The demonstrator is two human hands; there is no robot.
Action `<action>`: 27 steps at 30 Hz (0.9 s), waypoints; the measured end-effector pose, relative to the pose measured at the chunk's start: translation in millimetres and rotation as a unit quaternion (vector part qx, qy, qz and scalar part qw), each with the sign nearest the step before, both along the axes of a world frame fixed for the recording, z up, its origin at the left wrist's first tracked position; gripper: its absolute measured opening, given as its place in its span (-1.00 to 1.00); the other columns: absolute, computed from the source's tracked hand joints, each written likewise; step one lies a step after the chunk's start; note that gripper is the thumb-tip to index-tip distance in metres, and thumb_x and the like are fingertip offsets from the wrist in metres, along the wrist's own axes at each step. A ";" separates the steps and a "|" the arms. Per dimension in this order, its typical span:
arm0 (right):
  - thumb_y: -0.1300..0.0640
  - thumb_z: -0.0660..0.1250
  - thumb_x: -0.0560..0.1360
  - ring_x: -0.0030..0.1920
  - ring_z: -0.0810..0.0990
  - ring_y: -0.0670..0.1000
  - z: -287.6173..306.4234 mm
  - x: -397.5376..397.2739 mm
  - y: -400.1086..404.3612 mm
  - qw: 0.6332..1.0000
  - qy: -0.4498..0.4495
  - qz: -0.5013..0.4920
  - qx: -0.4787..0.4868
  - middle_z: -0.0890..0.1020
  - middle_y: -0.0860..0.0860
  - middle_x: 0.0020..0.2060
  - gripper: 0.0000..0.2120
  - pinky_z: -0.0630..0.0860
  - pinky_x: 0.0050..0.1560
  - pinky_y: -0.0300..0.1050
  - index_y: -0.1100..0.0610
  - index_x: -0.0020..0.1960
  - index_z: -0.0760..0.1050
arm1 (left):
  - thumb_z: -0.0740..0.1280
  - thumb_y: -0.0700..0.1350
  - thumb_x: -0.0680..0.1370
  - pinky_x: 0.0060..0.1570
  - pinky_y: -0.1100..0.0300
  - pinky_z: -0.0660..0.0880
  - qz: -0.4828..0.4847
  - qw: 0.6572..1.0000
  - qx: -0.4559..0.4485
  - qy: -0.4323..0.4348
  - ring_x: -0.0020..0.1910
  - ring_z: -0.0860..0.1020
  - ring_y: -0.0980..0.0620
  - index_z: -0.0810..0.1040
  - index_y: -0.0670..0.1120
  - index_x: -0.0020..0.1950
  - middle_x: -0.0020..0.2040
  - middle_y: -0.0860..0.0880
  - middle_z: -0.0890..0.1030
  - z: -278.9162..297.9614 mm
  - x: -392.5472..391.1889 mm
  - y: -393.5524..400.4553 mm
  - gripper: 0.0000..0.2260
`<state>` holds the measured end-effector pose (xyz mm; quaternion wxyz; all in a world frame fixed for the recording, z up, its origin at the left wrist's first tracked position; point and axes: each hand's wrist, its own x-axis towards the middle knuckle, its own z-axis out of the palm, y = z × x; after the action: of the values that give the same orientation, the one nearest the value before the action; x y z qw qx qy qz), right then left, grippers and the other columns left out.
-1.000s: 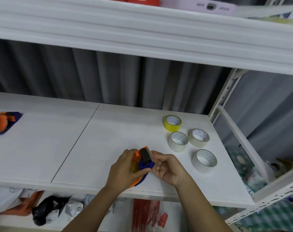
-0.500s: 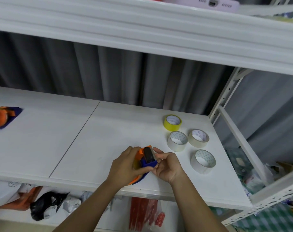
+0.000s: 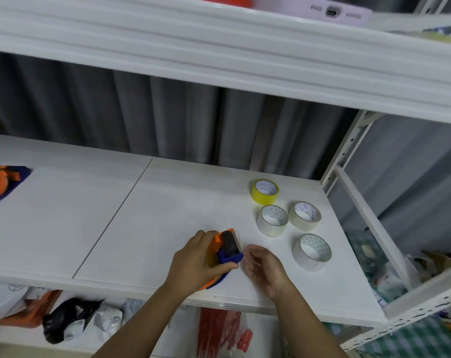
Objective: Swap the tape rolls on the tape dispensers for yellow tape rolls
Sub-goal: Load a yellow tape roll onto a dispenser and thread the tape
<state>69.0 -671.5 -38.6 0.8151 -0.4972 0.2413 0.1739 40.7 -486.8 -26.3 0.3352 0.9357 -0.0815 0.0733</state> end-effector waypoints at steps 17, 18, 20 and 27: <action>0.25 0.36 0.48 -0.42 0.51 -0.11 61.1 -13.9 16.4 0.940 -0.222 0.081 -0.247 0.57 0.02 -0.44 -0.88 0.54 -0.28 -0.30 0.20 -0.21 0.63 | 0.25 0.48 0.26 -0.07 0.26 0.46 0.013 1.000 -0.014 -0.002 0.03 0.49 0.16 0.32 0.16 0.27 0.09 0.15 0.48 -1.4 0.4 -3.0 -0.31; 0.28 0.35 0.48 -0.42 0.50 -0.11 61.4 -13.6 16.5 0.941 -0.222 0.074 -0.245 0.57 0.02 -0.45 -0.88 0.54 -0.29 -0.31 0.20 -0.20 0.63 | 0.25 0.48 0.26 -0.07 0.27 0.46 0.014 1.000 -0.013 -0.002 0.02 0.49 0.15 0.32 0.16 0.27 0.09 0.15 0.47 -1.5 0.2 -3.3 -0.31; 0.29 0.37 0.46 -0.42 0.51 -0.13 63.8 -12.6 15.7 0.941 -0.223 0.061 -0.246 0.58 -0.02 -0.46 -0.89 0.51 -0.32 -0.33 0.17 -0.20 0.64 | 0.26 0.48 0.27 -0.08 0.29 0.43 0.016 1.000 -0.007 -0.002 0.02 0.49 0.15 0.33 0.16 0.27 0.09 0.15 0.47 -1.4 0.0 -3.4 -0.32; 0.20 0.48 0.39 -0.30 0.56 -0.16 70.1 -8.5 12.3 0.959 -0.187 0.061 -0.202 0.63 -0.07 -0.35 -0.95 0.49 -0.23 -0.27 0.09 -0.21 0.63 | 0.26 0.48 0.27 -0.09 0.26 0.46 0.023 1.000 0.000 -0.004 0.02 0.48 0.16 0.34 0.16 0.26 0.07 0.15 0.47 -1.4 -0.8 -3.0 -0.33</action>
<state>60.5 -659.2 31.5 0.7161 -0.6890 0.0837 0.0744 39.8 -489.8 -27.8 0.3327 0.9372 -0.0616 0.0849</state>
